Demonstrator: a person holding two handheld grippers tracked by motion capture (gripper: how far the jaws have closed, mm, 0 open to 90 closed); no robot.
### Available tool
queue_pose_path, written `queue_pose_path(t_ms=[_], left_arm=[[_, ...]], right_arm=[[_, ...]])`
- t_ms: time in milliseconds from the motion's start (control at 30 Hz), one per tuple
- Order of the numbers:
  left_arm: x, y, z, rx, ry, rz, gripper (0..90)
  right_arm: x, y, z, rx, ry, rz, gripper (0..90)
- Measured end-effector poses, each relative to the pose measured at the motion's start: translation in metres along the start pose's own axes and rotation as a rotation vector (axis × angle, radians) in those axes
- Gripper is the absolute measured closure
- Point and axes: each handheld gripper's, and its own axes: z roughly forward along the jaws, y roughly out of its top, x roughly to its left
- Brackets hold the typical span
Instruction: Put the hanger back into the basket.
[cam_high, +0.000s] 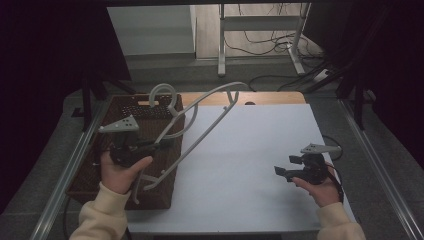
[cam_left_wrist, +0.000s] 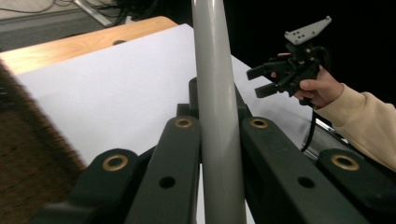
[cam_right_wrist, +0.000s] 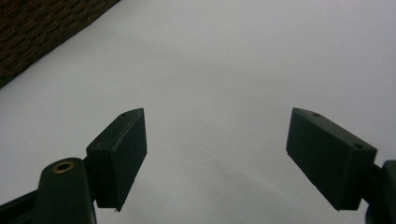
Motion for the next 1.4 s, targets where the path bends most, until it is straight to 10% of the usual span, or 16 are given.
queue_pose_path(t_ms=[667, 1400], left_arm=[[0.052, -0.009, -0.052, -0.034, 0.101, -0.029, 87.4], [0.104, -0.023, -0.066, 0.01, 0.169, -0.053, 87.4]], right_arm=[[-0.002, -0.001, -0.001, -0.005, -0.017, 0.001, 19.5], [-0.002, -0.003, 0.001, 0.014, -0.029, -0.011, 18.8]])
